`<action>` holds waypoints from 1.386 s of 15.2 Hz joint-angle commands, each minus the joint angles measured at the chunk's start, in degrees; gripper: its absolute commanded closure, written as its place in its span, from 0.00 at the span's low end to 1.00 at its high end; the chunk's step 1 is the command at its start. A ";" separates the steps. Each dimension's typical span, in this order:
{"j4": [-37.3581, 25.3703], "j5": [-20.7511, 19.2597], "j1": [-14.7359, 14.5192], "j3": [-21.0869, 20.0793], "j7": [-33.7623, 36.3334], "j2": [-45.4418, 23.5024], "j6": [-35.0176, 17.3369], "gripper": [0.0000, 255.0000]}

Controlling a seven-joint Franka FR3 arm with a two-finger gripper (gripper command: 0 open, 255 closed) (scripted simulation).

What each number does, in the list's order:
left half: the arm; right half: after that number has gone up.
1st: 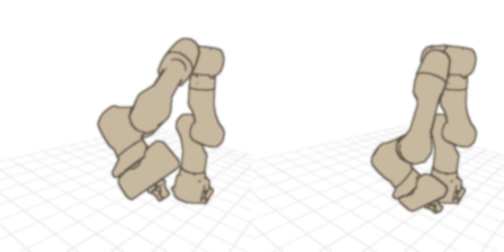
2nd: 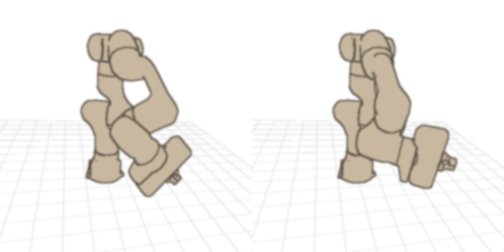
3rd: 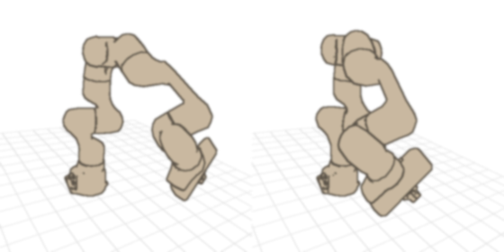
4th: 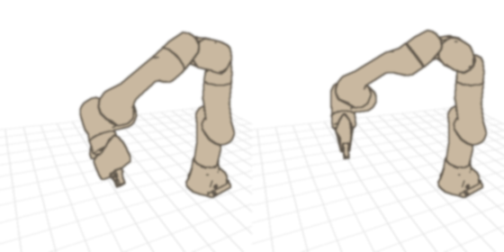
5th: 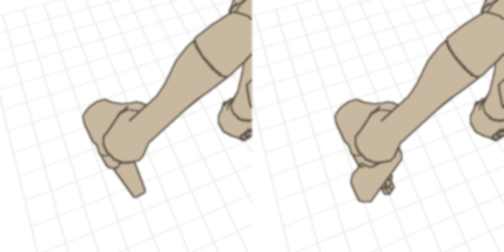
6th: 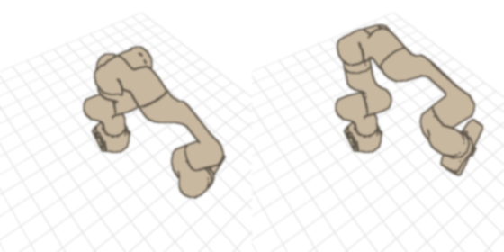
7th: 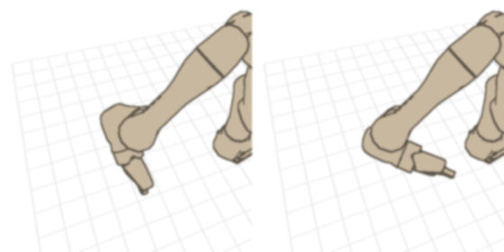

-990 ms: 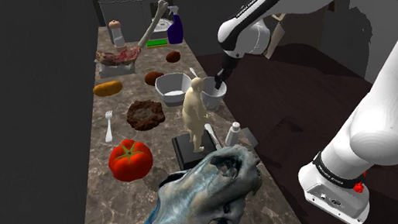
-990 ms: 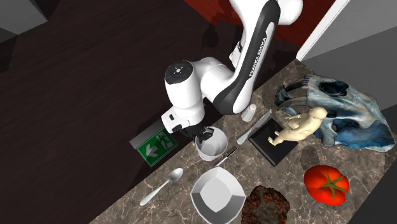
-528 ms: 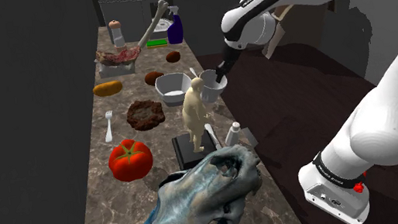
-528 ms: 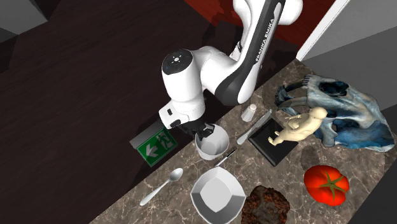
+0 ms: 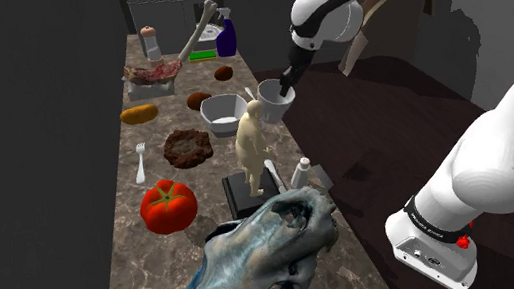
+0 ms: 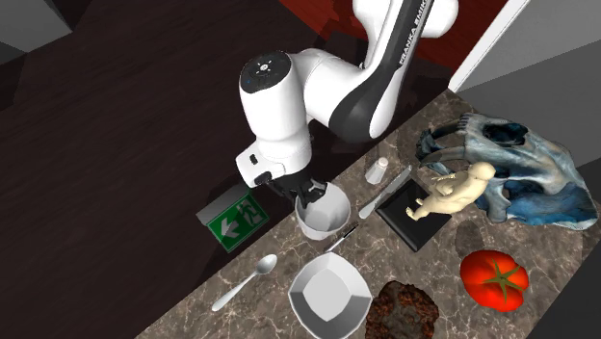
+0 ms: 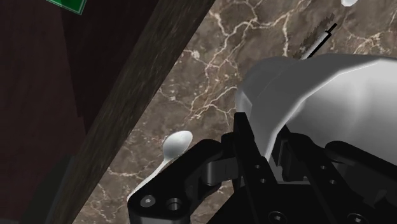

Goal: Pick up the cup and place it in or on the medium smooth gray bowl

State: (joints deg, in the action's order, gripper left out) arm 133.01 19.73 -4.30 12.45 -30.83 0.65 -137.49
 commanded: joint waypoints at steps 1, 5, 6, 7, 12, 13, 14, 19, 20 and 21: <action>-0.64 -0.80 0.11 0.10 0.71 0.91 1.45 1.00; -1.88 -2.27 0.25 0.12 2.23 2.73 4.27 1.00; -2.23 -2.60 0.29 0.12 2.58 3.16 4.99 1.00; -2.58 -2.91 0.32 0.11 2.92 3.57 5.70 1.00; -4.56 -4.30 0.50 0.06 4.50 5.44 9.31 1.00; -4.99 -4.54 0.53 0.04 4.79 5.77 10.04 1.00; -5.13 -4.62 0.54 0.03 4.88 5.88 10.27 1.00; -15.90 -3.52 -1.41 -1.87 8.71 -2.22 12.33 1.00; -18.26 -3.38 -1.74 -2.20 9.48 -3.90 12.87 1.00; -20.69 -3.28 -2.05 -2.51 10.25 -5.61 13.47 1.00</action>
State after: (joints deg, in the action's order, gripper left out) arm 114.90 16.38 -6.17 10.12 -21.24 -3.44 -124.98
